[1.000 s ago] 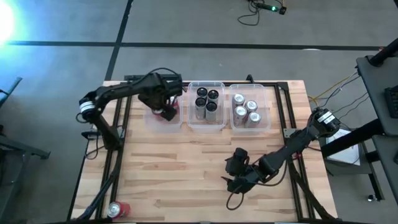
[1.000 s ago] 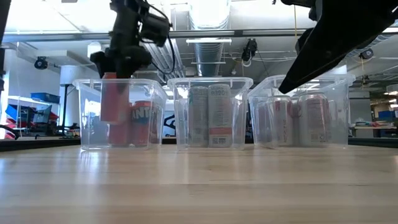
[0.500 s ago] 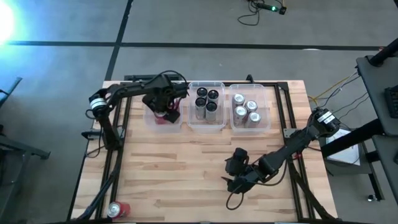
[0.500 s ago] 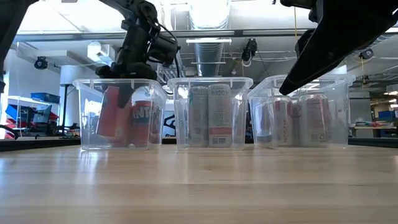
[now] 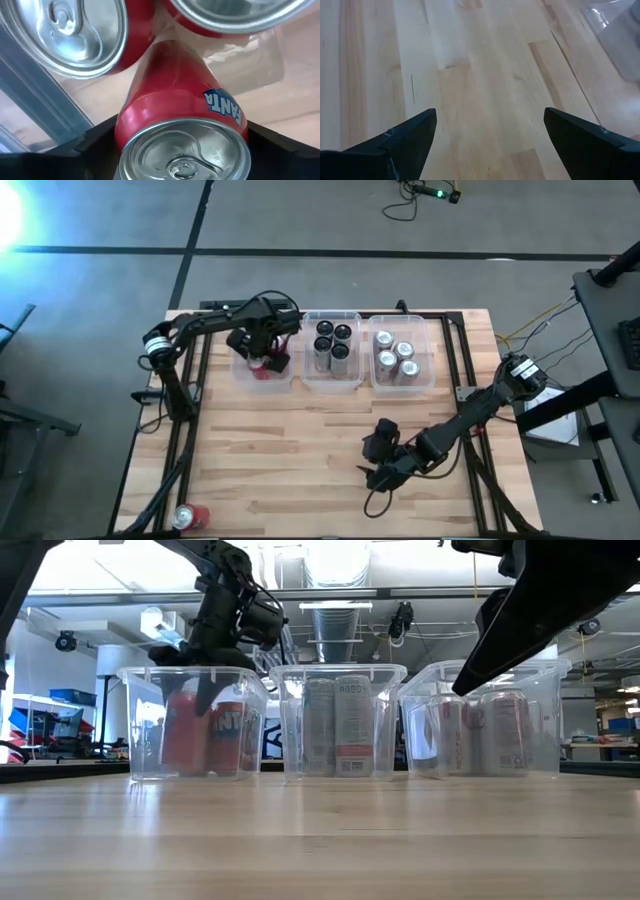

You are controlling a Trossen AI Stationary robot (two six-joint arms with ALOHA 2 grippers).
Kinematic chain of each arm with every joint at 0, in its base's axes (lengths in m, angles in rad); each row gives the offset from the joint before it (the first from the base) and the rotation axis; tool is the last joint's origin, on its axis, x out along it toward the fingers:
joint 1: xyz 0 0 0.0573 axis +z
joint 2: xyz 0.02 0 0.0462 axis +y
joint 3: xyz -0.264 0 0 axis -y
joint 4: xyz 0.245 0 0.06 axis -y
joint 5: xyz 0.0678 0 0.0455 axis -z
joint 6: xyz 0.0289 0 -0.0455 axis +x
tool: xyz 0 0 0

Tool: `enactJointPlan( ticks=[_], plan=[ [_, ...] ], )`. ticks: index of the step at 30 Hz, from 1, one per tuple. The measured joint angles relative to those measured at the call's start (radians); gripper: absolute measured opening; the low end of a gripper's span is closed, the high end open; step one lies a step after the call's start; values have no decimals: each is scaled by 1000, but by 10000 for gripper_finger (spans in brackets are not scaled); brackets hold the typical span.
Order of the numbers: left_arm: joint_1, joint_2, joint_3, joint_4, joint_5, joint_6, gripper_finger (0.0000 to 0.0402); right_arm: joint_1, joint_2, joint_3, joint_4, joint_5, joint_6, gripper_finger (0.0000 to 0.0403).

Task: Sort soda cans
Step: Put the red soda can into the left transparent bin

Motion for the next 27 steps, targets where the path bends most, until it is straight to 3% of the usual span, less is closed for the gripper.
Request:
enactJointPlan(
  ticks=[14, 22, 27],
  plan=[
    [0, 0, 24, -71, -4, 10, 332, 2, 0, 0, -2, -24, -11, 364],
    [-19, -16, 209, -134, -35, 34, 333, 2, 0, 5, -2, -23, -36, 364],
    [-120, -78, 327, -133, -11, 37, 334, 2, 0, 5, -3, -21, -55, 364]
  ],
)
